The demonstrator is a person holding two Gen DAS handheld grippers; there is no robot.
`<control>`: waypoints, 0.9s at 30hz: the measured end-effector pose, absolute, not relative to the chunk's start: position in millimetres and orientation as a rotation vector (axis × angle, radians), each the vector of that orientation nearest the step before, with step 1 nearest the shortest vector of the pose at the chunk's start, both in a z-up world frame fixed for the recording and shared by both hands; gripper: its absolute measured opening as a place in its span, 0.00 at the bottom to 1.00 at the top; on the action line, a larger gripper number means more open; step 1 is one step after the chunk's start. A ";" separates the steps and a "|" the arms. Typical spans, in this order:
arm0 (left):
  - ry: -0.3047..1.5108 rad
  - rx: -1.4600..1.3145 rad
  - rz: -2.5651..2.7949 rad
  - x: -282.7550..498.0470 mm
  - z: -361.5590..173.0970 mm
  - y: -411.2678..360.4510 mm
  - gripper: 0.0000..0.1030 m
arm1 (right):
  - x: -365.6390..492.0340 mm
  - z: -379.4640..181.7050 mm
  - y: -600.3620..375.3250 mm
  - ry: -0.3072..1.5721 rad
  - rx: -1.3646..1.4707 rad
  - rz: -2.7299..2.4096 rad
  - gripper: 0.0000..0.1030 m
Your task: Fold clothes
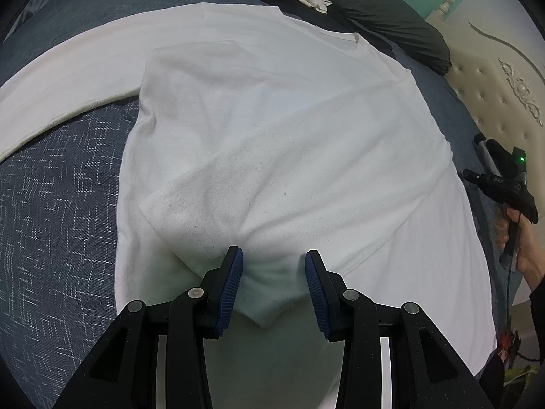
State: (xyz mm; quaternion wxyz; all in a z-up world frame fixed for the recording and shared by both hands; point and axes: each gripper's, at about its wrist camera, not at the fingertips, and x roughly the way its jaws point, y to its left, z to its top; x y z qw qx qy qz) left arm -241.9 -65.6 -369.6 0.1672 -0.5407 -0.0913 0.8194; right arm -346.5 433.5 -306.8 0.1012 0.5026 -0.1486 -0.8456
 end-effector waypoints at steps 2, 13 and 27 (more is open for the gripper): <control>-0.261 -1.539 2.333 -241.4 -369.4 -66.0 0.40 | -348.9 -306.2 425.6 -0.439 1.474 -2.476 0.10; -0.272 -1.540 2.329 -243.5 -368.4 -64.2 0.40 | -346.6 -323.1 400.0 -0.345 1.560 -2.463 0.03; -0.274 -1.541 2.330 -241.3 -367.1 -64.9 0.40 | -341.6 -313.0 369.4 -0.148 1.596 -2.454 0.00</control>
